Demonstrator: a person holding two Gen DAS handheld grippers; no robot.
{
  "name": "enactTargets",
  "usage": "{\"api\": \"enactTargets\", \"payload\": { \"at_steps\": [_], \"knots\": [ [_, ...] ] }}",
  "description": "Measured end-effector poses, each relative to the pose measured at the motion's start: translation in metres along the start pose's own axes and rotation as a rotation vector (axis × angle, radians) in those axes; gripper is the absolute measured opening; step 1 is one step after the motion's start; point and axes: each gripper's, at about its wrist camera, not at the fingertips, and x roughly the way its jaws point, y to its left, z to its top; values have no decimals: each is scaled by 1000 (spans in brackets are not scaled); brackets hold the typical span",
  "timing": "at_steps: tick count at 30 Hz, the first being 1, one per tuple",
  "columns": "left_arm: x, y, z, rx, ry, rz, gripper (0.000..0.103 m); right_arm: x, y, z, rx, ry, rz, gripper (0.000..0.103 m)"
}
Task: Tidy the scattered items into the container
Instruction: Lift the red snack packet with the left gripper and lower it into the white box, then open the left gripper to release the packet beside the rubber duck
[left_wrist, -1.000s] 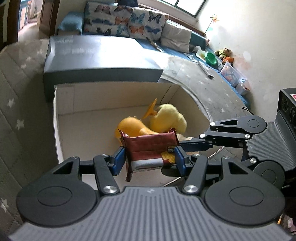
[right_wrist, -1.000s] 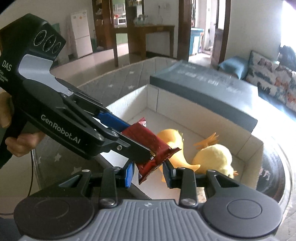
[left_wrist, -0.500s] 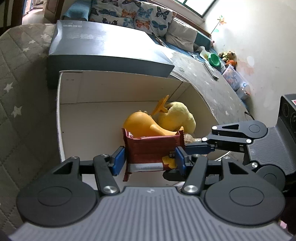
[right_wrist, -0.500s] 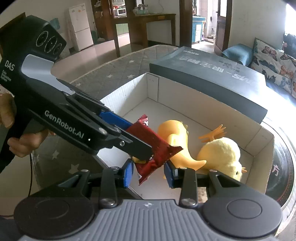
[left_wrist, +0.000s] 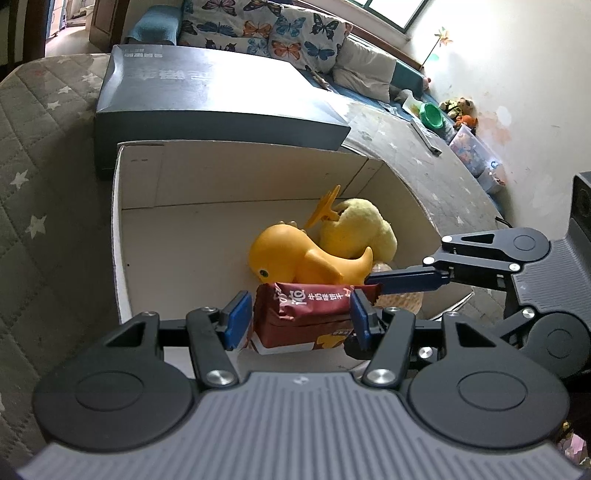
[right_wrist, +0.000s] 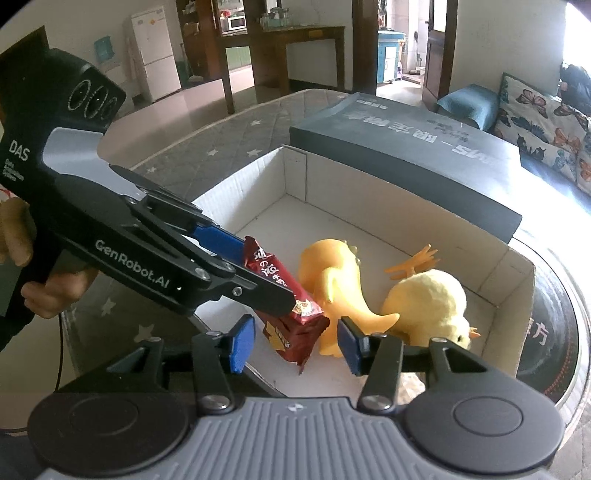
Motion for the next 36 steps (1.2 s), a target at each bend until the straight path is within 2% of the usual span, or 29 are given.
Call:
{"api": "enactTargets", "payload": {
  "at_steps": [6,10,13,15,17,24,25,28,33,36],
  "knots": [
    [-1,-2,-1,0,-2,9,58,-12,1,-3,0,-34,-18,62],
    [-5,-4,-3,4,-10,23,58,-19,0,-7,13,-56,-30,65],
    [-10,-6,-4,11,-20,35,58,-23,1,-8,17,-74,-38,76],
    [-14,-8,-5,18,-31,45,60,-25,3,-9,17,-84,-41,76],
    [-19,-10,-5,17,-45,55,67,-27,5,-10,14,-91,-44,76],
    [-40,-22,-10,58,-97,90,67,-37,15,-13,19,-130,-54,82],
    [-43,-25,-11,63,-103,98,68,-38,16,-14,20,-135,-56,83],
    [-52,-32,-15,75,-134,133,83,-44,18,-19,36,-159,-61,87],
    [-65,-46,-23,104,-167,173,85,-52,22,-29,74,-183,-69,88],
    [-72,-56,-29,126,-190,200,94,-56,24,-37,98,-193,-83,91]
  ]
}}
